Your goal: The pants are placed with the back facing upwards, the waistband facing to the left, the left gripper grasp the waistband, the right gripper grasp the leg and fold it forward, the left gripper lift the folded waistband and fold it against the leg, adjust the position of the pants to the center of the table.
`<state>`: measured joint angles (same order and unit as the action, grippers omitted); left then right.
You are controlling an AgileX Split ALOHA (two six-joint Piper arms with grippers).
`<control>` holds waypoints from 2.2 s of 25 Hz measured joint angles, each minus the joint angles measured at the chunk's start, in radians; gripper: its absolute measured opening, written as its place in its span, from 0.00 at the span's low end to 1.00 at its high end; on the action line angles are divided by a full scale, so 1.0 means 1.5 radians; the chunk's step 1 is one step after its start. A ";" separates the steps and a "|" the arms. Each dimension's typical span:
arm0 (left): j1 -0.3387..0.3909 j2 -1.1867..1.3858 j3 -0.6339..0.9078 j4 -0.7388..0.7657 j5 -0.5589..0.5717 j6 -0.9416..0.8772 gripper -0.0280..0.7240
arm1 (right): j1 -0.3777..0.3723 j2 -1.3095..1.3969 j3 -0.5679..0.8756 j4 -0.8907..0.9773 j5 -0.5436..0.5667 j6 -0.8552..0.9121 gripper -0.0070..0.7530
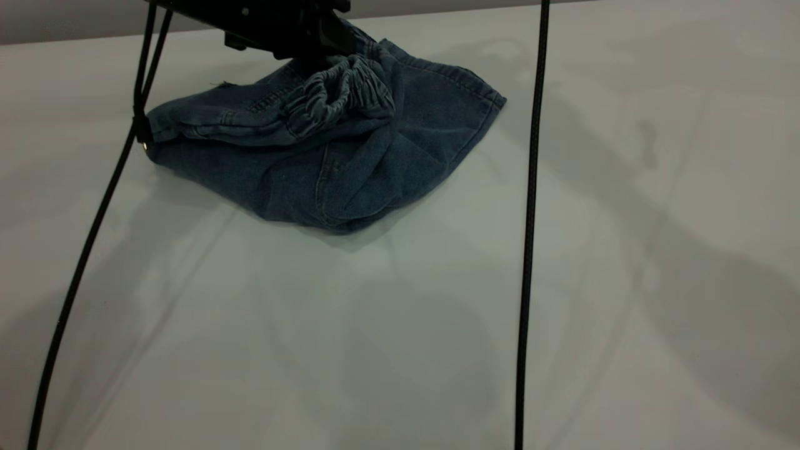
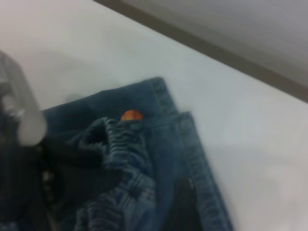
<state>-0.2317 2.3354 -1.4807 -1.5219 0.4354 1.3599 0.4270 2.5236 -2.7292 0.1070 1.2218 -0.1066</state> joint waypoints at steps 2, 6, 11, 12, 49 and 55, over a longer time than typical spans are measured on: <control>0.000 0.000 -0.011 0.001 0.001 0.010 0.26 | 0.000 0.001 0.004 0.001 -0.001 0.000 0.69; 0.000 0.000 -0.047 0.002 0.006 0.044 0.49 | 0.000 0.001 0.008 -0.001 -0.001 -0.001 0.69; 0.001 -0.019 -0.095 0.002 -0.025 0.048 0.74 | 0.000 0.001 0.010 -0.001 -0.001 -0.001 0.69; 0.001 -0.023 -0.102 0.002 -0.033 0.048 0.76 | 0.000 0.000 0.017 -0.001 -0.001 -0.001 0.69; 0.060 -0.255 -0.104 0.020 0.041 0.037 0.79 | 0.101 -0.040 0.465 0.167 -0.086 -0.064 0.69; 0.060 -0.255 -0.104 0.020 0.045 0.037 0.79 | 0.109 -0.040 0.465 0.239 -0.173 -0.092 0.69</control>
<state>-0.1413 1.9524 -1.6371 -1.4918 0.5036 1.4157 0.5900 2.4634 -2.0316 0.4660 0.9630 -0.2440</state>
